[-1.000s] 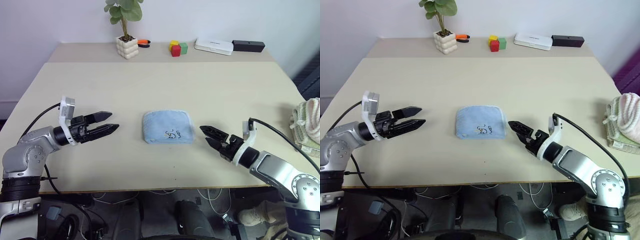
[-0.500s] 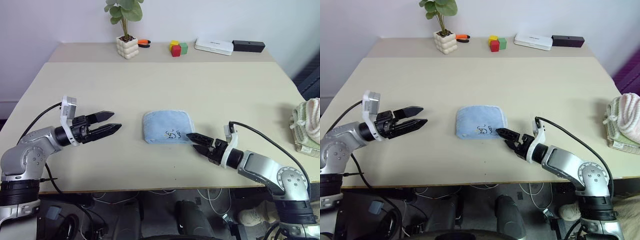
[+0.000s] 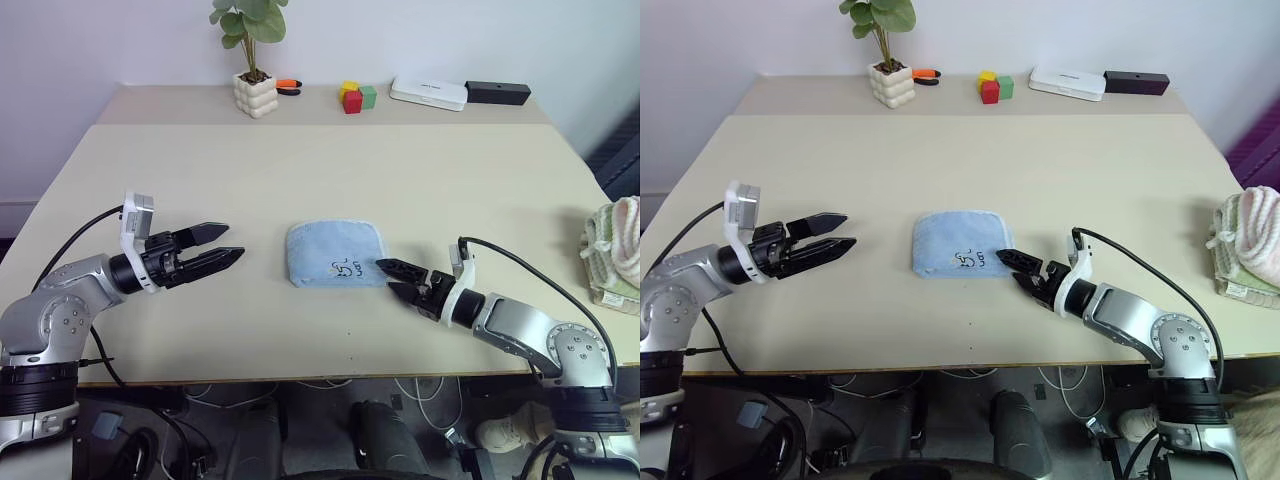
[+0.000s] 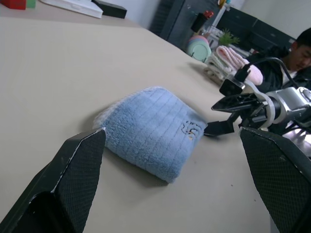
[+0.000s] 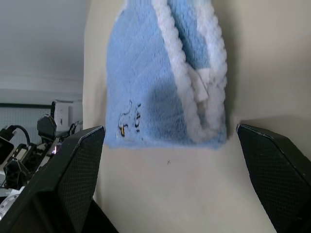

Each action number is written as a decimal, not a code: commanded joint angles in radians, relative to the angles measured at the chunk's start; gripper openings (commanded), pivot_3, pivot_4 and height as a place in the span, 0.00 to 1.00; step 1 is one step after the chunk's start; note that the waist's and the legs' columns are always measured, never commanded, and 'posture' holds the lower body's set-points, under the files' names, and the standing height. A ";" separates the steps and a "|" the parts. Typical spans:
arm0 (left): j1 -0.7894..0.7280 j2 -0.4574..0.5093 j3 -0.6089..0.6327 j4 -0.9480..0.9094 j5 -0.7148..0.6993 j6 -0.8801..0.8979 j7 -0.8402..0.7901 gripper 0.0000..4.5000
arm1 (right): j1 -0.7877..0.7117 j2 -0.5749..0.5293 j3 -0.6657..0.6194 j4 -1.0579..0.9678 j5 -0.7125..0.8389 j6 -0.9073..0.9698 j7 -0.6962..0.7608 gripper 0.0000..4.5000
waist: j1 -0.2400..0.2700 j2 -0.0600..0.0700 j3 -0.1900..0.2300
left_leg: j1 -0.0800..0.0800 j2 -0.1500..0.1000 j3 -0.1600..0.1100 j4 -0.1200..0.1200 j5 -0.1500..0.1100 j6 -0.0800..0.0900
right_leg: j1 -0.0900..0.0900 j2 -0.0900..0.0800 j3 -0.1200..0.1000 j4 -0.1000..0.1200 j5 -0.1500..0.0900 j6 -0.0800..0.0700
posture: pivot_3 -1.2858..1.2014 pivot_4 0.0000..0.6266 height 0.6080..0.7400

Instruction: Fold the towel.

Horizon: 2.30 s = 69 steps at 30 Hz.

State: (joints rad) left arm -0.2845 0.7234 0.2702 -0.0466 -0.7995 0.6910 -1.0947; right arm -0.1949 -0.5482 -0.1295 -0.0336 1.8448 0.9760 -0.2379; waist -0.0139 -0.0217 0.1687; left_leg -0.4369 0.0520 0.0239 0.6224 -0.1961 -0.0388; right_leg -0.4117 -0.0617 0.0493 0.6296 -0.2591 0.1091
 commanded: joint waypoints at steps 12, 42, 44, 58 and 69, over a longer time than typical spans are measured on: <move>-0.006 0.017 0.038 -0.046 -0.046 0.012 0.017 1.00 | -0.074 0.122 0.018 0.093 -0.156 0.039 0.067 0.98 | -0.007 -0.001 0.000 | 0.000 0.001 0.000 0.000 0.000 0.000 | 0.000 0.001 0.000 0.000 0.000 0.000 | 0.52 0.24 1.00; 0.026 0.003 0.047 -0.092 -0.078 0.024 0.046 1.00 | -0.292 0.224 -0.159 0.238 -0.332 0.044 0.133 0.01 | -0.025 -0.003 -0.002 | 0.001 0.004 0.000 -0.002 0.000 0.000 | 0.000 0.004 0.000 0.000 0.000 0.000 | 0.52 0.24 1.00; 0.025 -0.004 0.044 -0.100 -0.071 -0.002 0.035 1.00 | -0.332 0.223 -0.201 0.274 -0.363 -0.008 0.137 0.01 | -0.024 -0.003 -0.002 | 0.000 0.004 0.000 -0.002 0.000 0.000 | -0.002 0.004 0.000 0.000 0.000 0.000 | 0.52 0.24 1.00; 0.025 -0.018 0.041 -0.108 -0.071 -0.018 0.025 1.00 | -0.484 0.153 -0.491 0.525 -0.719 -0.540 0.177 0.01 | -0.026 -0.003 -0.002 | -0.006 0.003 0.000 -0.002 0.000 0.000 | -0.008 0.004 0.000 0.001 0.002 0.004 | 0.52 0.24 1.00; 0.005 -0.030 0.032 -0.089 -0.071 -0.019 0.023 1.00 | -0.232 0.365 -0.554 0.132 -0.700 -0.592 0.003 0.01 | -0.030 -0.001 -0.001 | -0.005 0.003 0.000 -0.004 0.000 0.000 | -0.009 0.005 0.001 0.003 0.002 0.004 | 0.52 0.24 1.00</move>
State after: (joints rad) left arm -0.2652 0.6945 0.2904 -0.1249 -0.8595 0.6849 -1.0648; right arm -0.4347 -0.1921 -0.6741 0.1535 1.1236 0.3802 -0.2234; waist -0.0440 -0.0231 0.1674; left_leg -0.4420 0.0553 0.0243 0.6184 -0.1961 -0.0386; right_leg -0.4210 -0.0569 0.0501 0.6325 -0.2569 0.1129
